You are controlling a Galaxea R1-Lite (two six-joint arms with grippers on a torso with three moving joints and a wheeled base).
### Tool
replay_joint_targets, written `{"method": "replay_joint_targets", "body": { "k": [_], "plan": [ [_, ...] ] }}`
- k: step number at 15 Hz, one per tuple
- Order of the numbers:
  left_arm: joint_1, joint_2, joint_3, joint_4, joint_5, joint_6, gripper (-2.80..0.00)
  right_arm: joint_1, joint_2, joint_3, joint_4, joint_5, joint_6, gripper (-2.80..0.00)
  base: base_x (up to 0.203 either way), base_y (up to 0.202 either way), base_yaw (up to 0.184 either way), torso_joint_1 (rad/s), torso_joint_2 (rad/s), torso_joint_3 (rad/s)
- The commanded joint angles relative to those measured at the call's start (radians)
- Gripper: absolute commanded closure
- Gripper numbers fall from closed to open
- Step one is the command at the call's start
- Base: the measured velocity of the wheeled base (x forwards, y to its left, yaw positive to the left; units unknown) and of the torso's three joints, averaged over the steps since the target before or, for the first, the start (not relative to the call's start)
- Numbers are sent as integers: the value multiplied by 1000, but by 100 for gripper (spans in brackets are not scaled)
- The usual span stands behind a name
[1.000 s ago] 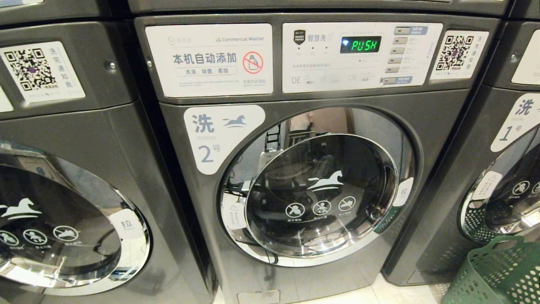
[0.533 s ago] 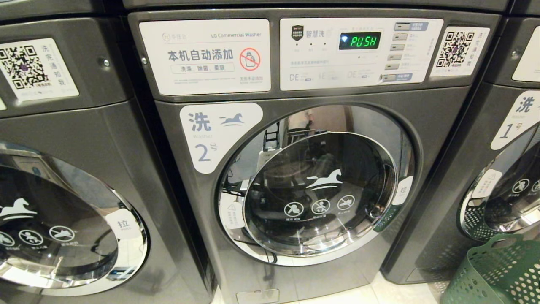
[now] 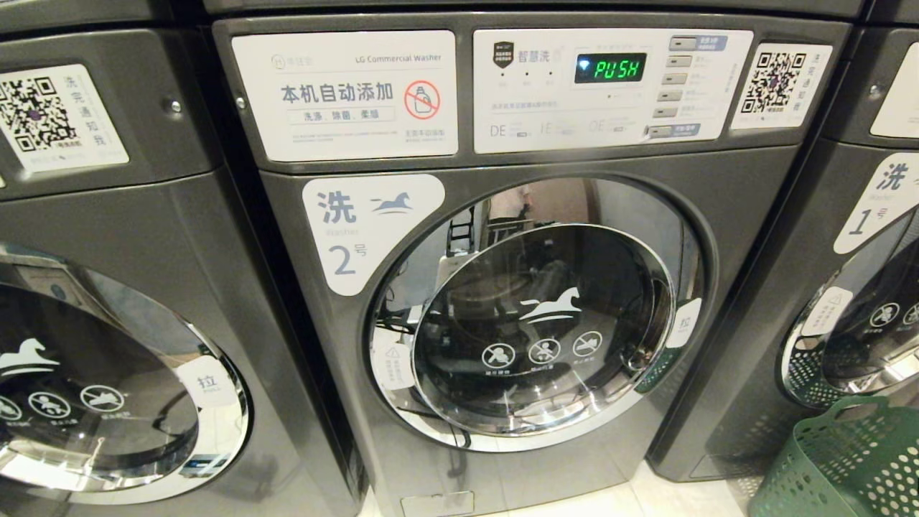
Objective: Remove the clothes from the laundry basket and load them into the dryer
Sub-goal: Put the clothes in the dryer
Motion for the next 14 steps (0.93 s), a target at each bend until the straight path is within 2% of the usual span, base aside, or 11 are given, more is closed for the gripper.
{"method": "replay_joint_targets", "body": {
  "k": [1,4,14],
  "plan": [
    [0,-1,0,0,0,0,0,1,-1,0,1,0,-3,0,0,0,0,13,-226,-230],
    [0,-1,0,0,0,0,0,1,-1,1,1,2,-3,0,0,0,0,45,-193,-325],
    [0,-1,0,0,0,0,0,1,-1,2,1,0,-2,0,0,0,0,120,-486,-326]
  ]
}}
